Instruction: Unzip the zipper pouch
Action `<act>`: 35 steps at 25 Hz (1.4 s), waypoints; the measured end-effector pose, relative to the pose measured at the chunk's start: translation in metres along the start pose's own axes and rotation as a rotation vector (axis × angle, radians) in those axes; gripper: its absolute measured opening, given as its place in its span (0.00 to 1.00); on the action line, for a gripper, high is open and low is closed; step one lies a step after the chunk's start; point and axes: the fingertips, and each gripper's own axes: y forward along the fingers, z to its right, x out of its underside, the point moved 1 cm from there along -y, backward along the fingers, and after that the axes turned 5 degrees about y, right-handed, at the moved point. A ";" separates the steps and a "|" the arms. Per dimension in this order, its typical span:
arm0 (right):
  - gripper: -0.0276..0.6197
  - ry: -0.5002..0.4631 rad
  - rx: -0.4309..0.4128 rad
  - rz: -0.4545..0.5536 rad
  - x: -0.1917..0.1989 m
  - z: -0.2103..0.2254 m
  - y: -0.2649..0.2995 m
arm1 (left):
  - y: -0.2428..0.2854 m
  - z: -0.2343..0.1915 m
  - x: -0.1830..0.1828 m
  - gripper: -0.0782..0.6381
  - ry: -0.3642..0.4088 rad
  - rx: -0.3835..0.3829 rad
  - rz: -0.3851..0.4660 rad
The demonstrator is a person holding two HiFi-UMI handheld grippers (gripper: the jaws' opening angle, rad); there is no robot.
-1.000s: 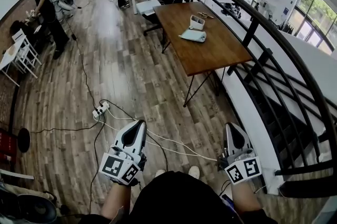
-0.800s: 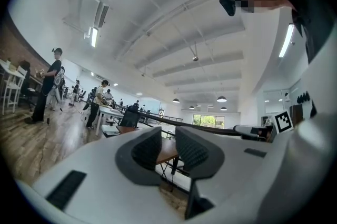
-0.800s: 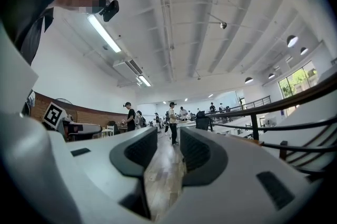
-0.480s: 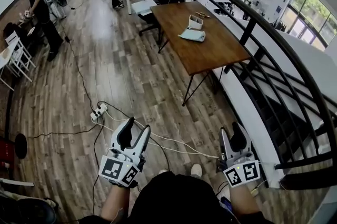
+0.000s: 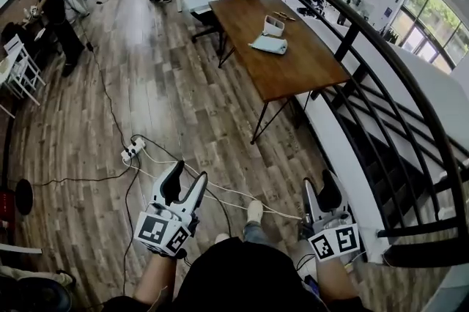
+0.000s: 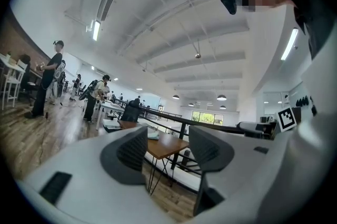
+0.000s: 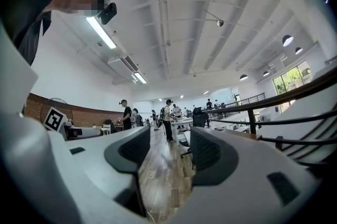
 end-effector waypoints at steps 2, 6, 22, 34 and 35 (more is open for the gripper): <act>0.38 0.008 -0.018 0.003 0.001 0.008 0.013 | 0.012 -0.003 -0.002 0.44 0.011 -0.005 0.002; 0.38 0.023 -0.051 0.003 0.000 0.032 0.051 | 0.043 -0.005 -0.011 0.44 0.041 -0.021 0.003; 0.37 0.074 -0.113 -0.013 -0.014 0.158 0.140 | 0.180 0.005 -0.020 0.44 0.072 -0.108 -0.019; 0.35 0.052 -0.111 -0.054 -0.003 0.209 0.166 | 0.237 0.010 0.004 0.44 0.071 -0.110 -0.070; 0.35 0.053 -0.109 -0.056 -0.003 0.211 0.169 | 0.240 0.008 0.005 0.44 0.069 -0.108 -0.073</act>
